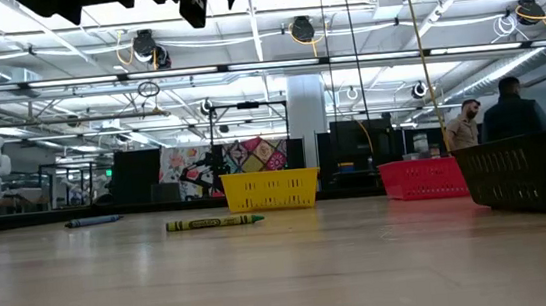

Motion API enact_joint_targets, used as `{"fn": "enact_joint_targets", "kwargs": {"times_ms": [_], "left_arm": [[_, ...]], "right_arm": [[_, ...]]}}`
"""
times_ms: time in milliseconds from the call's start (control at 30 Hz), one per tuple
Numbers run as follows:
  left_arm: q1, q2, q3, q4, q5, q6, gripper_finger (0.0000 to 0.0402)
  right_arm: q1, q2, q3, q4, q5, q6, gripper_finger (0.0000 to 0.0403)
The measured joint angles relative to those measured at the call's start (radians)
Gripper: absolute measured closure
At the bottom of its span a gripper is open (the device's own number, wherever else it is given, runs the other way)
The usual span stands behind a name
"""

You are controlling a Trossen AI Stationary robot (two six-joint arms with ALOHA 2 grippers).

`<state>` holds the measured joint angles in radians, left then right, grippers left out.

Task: Sort crayons
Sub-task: Put the blue crayon into the red bin

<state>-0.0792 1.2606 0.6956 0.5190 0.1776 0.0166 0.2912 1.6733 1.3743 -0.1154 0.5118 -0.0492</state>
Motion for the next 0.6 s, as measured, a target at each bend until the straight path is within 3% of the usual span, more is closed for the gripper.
{"fn": "enact_joint_targets", "kwargs": {"times_ms": [200, 600], "left_arm": [[-0.002, 0.000, 0.000, -0.003, 0.002, 0.003, 0.0398], [0.000, 0.000, 0.000, -0.059, -0.010, -0.004, 0.0382]], "right_arm": [[-0.009, -0.001, 0.000, 0.001, -0.066, 0.007, 0.0390], [-0.011, -0.001, 0.000, -0.062, -0.070, -0.017, 0.0399]]}}
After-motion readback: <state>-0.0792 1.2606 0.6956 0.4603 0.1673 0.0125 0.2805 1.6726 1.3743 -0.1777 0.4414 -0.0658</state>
